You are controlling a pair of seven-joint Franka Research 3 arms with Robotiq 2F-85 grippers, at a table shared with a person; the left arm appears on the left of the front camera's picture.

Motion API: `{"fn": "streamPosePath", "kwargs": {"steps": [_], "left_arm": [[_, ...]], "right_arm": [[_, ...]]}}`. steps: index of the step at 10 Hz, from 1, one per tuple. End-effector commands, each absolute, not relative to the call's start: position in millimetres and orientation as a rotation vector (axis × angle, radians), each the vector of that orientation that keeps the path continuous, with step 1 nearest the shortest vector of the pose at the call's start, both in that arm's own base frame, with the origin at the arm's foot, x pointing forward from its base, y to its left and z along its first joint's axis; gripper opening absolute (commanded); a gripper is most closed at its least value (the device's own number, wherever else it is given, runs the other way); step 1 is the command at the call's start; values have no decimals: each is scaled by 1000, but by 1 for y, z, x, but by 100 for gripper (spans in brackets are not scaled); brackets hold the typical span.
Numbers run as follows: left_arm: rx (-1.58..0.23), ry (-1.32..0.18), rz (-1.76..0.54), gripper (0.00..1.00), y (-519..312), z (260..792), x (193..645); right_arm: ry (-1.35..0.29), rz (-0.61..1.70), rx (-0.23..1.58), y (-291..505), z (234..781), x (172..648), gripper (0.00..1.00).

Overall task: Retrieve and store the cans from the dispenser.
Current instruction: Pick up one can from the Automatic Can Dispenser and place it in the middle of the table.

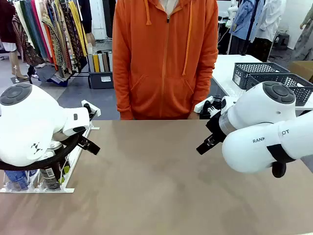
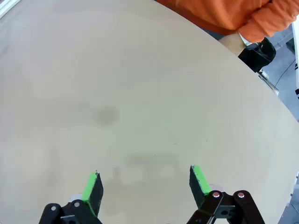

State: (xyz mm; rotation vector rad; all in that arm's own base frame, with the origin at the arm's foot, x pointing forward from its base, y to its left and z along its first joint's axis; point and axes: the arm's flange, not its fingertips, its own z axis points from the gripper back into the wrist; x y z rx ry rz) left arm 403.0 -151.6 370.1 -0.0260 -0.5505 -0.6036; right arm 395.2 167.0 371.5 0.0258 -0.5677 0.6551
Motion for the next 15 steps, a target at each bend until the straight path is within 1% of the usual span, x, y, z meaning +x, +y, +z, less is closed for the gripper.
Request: {"fn": "streamPosePath", "kwargs": {"steps": [1,15], "left_arm": [[-26,-551,-604,100,-152,370,403],[-26,-551,-604,100,-152,370,403]], "right_arm": [[-568,655,26,167,371,395,100],[-568,655,26,167,371,395,100]]}}
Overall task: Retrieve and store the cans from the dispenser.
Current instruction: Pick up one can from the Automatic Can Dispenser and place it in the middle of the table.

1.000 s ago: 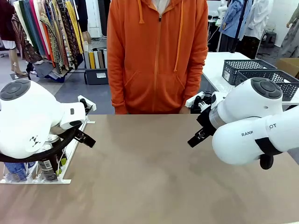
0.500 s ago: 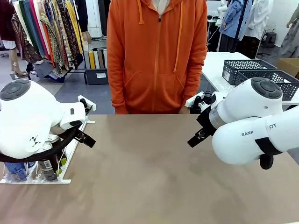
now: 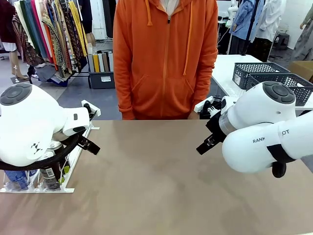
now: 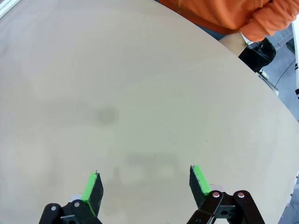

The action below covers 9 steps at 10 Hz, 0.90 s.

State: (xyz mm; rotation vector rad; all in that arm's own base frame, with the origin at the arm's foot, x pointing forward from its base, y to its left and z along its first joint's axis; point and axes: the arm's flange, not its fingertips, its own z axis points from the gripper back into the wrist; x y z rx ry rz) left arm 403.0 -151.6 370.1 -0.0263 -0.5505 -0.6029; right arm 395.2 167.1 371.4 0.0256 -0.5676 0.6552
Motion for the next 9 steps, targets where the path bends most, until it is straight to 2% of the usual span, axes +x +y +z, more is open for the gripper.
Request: {"fn": "streamPosePath", "kwargs": {"steps": [1,2,3,4,5,6,7,8,9], "left_arm": [[-26,-551,-603,100,-152,370,403],[-115,-539,-632,100,-153,379,400],[-194,-458,-626,100,-155,388,395],[-381,-347,-572,100,-159,401,388],[-475,-203,-404,100,-163,415,383],[-556,-148,-386,100,-159,430,378],[-665,-164,-405,100,-147,454,367],[-859,-184,-462,100,-117,496,349],[-1007,-264,-458,100,-77,530,332]], "right_arm": [[-568,655,26,167,371,395,100],[-543,676,54,167,384,392,100],[-419,562,136,167,391,392,100],[-292,468,278,164,401,389,100],[-260,307,368,162,409,387,100],[-219,329,583,149,423,379,100],[-205,385,819,128,446,366,100],[-249,434,1036,97,477,345,100],[-323,453,1190,61,503,322,100]]}}
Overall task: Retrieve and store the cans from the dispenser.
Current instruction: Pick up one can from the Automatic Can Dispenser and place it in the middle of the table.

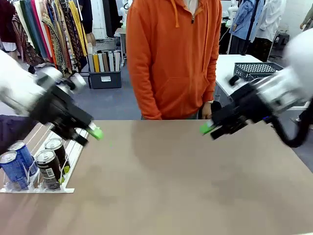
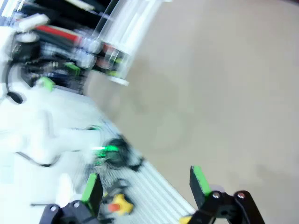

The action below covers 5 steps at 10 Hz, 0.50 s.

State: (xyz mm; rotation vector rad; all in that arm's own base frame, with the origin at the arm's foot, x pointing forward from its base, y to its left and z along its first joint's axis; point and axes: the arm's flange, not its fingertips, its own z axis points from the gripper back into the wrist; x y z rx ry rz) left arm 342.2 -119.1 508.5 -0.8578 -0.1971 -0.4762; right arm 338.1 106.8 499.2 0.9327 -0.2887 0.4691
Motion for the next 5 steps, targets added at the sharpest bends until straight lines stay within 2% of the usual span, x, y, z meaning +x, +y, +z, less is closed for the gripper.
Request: {"fn": "streamPosePath", "kwargs": {"steps": [1,3,5], "left_arm": [[-1113,-359,-445,100,-29,556,311],[-1194,-552,-276,100,73,566,277],[-1270,-636,-72,100,150,535,255]], "right_arm": [[-438,391,1249,22,518,302,100],[-614,164,1373,-70,516,274,100],[-803,-22,1472,-138,497,241,100]]}}
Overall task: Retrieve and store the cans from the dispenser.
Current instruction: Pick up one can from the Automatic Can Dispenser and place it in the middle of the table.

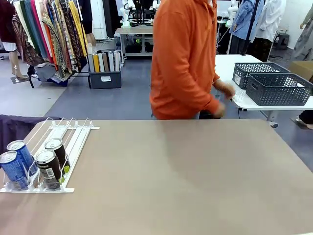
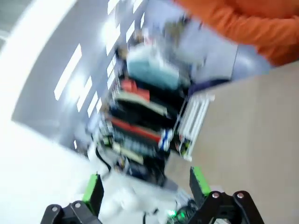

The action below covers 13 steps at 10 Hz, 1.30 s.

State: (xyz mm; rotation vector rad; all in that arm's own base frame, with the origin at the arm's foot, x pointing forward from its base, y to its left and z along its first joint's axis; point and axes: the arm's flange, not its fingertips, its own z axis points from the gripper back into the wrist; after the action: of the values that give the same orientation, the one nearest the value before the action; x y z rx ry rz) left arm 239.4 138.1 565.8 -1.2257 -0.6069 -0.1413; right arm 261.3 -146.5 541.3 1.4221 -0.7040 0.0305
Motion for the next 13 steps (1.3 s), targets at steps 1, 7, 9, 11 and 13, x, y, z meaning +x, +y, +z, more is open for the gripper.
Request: {"fn": "streamPosePath", "kwargs": {"steps": [1,7,9,11,13], "left_arm": [[-1312,-689,-2,100,176,519,240],[-1336,-762,156,100,220,492,215],[-1336,-762,156,100,220,492,215],[-1336,-762,156,100,220,492,215],[-1202,-696,161,100,212,506,204]], "right_arm": [[-861,-112,1489,-159,486,227,100],[-844,-261,1473,-234,485,230,100],[-844,-261,1473,-234,485,230,100],[-844,-261,1473,-234,485,230,100],[-844,-261,1473,-234,485,230,100]]}}
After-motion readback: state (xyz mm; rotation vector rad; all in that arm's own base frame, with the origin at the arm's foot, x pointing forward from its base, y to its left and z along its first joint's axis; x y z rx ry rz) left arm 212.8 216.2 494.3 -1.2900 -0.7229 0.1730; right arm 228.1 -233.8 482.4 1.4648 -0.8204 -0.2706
